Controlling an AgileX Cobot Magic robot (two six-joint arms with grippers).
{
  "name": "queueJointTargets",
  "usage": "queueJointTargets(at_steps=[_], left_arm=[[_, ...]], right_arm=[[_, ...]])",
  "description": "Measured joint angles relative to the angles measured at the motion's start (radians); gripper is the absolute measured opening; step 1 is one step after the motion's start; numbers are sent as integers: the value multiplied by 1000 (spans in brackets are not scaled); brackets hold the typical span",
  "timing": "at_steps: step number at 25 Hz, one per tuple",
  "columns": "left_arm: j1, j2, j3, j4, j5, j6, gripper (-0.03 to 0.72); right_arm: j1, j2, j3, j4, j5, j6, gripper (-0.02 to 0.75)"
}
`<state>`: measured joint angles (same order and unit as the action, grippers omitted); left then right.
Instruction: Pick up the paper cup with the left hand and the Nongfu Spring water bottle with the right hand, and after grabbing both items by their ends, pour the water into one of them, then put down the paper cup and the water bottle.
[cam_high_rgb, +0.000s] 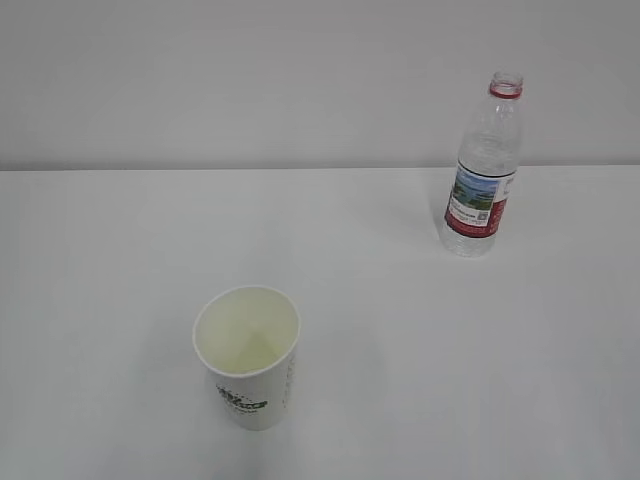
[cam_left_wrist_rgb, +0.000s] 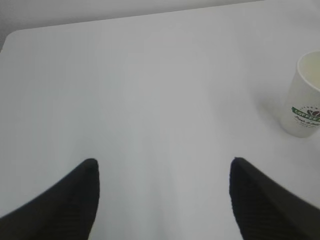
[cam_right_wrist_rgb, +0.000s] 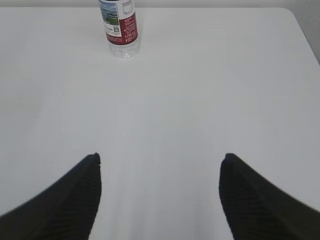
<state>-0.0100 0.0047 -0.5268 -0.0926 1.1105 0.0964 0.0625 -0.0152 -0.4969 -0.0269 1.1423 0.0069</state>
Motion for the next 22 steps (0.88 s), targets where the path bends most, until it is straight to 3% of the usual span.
queueJointTargets(at_steps=[22], left_arm=[[0, 0, 0, 0, 0, 0, 566]], right_arm=[[0, 0, 0, 0, 0, 0, 552]])
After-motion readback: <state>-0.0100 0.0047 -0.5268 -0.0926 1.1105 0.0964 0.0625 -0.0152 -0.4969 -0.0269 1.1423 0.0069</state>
